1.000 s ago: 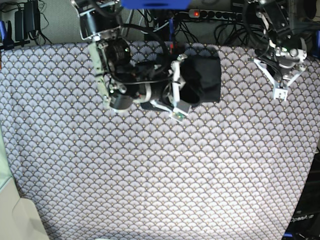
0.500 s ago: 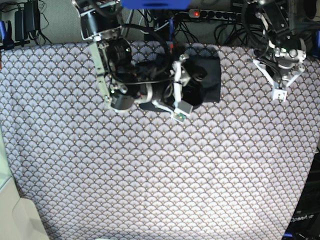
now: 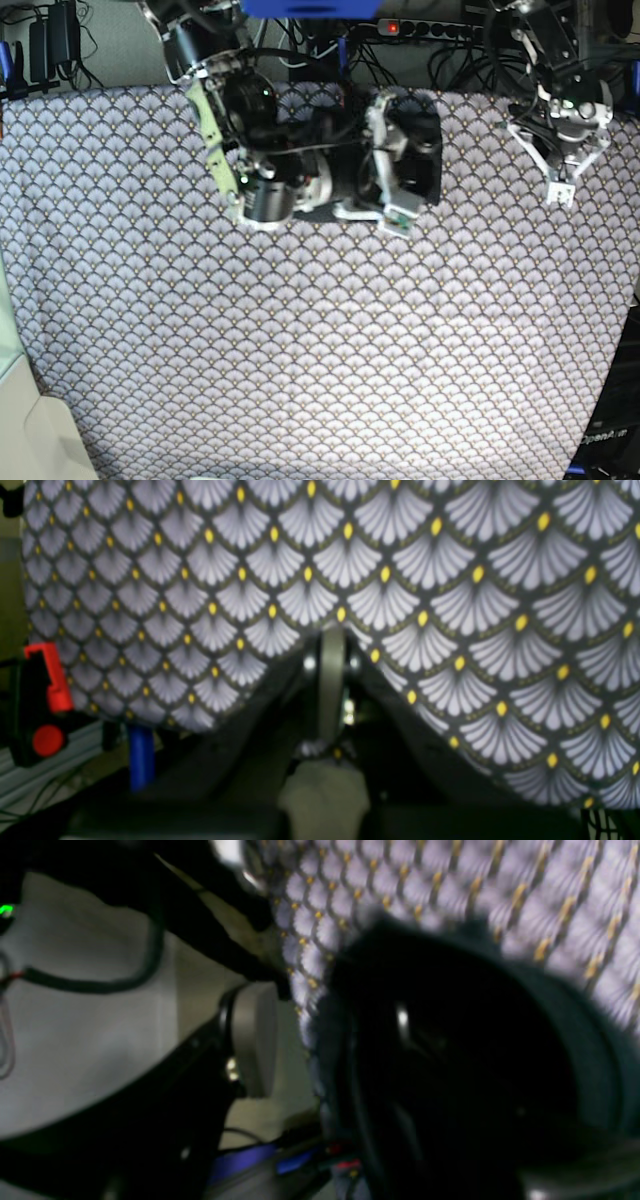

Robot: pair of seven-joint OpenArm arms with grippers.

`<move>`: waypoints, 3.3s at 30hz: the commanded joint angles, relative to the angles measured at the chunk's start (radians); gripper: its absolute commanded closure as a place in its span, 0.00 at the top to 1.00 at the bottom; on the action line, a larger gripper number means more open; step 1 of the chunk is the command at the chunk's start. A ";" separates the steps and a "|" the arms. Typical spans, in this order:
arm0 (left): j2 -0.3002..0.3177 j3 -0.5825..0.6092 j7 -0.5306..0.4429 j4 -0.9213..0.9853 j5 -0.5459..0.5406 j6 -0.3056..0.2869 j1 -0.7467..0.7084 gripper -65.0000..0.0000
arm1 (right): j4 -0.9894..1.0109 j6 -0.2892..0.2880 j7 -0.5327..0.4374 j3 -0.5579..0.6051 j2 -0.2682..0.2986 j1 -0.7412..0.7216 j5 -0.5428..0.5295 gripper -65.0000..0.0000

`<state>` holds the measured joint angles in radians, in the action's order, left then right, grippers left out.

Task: Fold the T-shirt properly

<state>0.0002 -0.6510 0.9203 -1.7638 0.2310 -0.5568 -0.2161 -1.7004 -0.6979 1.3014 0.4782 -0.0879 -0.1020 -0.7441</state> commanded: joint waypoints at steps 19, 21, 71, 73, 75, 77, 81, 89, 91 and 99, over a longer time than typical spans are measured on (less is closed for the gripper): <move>0.016 -0.002 -0.011 -0.005 -0.003 0.002 0.007 0.00 | -0.215 0.000 0.008 -0.083 0.073 -0.008 -0.018 0.41; 0.016 -0.002 -0.011 -0.005 -0.003 0.002 0.007 0.00 | -0.234 0.000 0.027 -0.108 0.078 -0.008 -0.018 0.38; -0.035 0.172 0.297 -0.198 -0.235 -0.141 0.326 0.00 | -0.132 0.000 -0.131 -0.095 0.366 -0.025 -0.010 0.11; -0.067 0.248 0.337 -0.198 -0.238 -0.141 0.356 0.00 | -0.132 0.000 -0.144 -0.115 0.391 -0.008 -0.010 0.11; -0.099 0.326 0.383 -0.203 -0.238 -0.141 0.370 0.00 | -0.128 0.000 -0.147 -0.138 0.412 0.018 -0.010 0.11; -0.113 0.415 0.409 -0.204 -0.238 -0.141 0.369 0.00 | -0.126 0.000 -0.147 -0.169 0.420 0.040 -0.009 0.11; -0.111 0.583 0.440 -0.206 -0.239 -0.072 0.329 0.00 | -0.126 0.000 -0.147 -0.241 0.431 0.072 0.037 0.11; -0.029 0.641 0.472 -0.207 -0.244 -0.050 0.194 0.00 | -0.125 0.000 -0.147 -0.324 0.429 0.117 0.142 0.11; -0.006 0.638 0.472 -0.207 -0.244 -0.050 0.171 0.00 | -0.125 0.000 -0.147 -0.333 0.429 0.124 0.142 0.11; 0.030 0.639 0.345 -0.138 -0.238 -0.041 0.106 0.00 | -0.125 0.000 -0.147 -0.345 0.425 0.130 0.142 0.11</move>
<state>0.0254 -0.0105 1.2621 -1.8900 -0.0090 -0.6018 -0.1165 -1.8091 -0.6952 1.1683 0.1383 0.3321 0.0418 -0.5869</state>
